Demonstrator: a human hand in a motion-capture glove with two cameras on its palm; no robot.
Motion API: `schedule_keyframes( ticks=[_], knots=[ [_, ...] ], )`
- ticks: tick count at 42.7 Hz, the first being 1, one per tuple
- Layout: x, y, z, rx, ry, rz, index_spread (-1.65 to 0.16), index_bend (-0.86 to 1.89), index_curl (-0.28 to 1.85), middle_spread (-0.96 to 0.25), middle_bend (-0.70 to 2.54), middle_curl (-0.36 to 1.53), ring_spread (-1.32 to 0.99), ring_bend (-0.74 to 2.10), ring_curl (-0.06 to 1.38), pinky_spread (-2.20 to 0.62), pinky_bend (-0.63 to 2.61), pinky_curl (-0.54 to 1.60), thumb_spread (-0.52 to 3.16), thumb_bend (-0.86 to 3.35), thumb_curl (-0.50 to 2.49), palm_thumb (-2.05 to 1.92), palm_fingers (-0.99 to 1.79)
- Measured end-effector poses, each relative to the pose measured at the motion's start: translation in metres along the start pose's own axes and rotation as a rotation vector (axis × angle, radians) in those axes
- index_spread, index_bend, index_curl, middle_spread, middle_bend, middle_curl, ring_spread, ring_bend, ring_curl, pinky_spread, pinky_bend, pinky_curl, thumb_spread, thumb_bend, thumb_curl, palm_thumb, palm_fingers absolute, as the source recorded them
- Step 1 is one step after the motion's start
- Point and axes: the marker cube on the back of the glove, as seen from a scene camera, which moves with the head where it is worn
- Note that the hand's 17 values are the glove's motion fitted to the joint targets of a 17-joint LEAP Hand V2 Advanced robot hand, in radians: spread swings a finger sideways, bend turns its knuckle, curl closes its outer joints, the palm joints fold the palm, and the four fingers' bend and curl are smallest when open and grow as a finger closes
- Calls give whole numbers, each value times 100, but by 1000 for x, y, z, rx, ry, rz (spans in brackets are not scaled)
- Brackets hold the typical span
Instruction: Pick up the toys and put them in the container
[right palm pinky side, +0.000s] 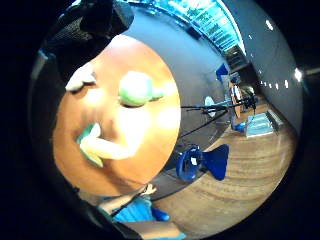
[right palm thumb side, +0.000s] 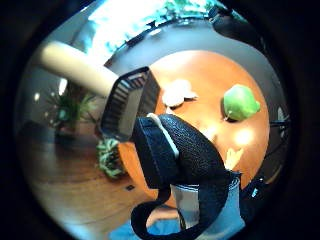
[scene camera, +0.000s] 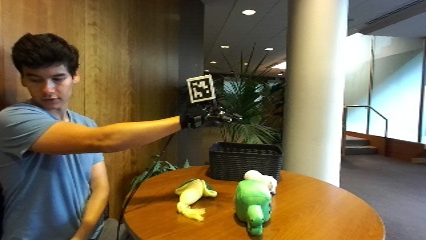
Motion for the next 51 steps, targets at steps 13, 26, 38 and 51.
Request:
schedule_keyframes(
  ticks=[13,26,38,51],
  knots=[
    [-2,-2,2,-6,-18,48,-26,17,13,-4,20,12,-8,21,7,2,61,21,99,-6,3,-9,25],
    [5,-1,-2,-10,-28,-58,-30,15,18,-4,20,19,-10,23,10,3,69,26,116,-4,7,-6,22],
    [47,-29,6,-70,-36,47,-32,12,19,-5,16,21,-6,28,14,4,95,35,118,-1,13,0,16],
    [119,-60,69,-174,74,-11,-31,9,17,-3,16,23,-1,36,18,5,118,41,113,-2,20,1,-5]
  ],
)
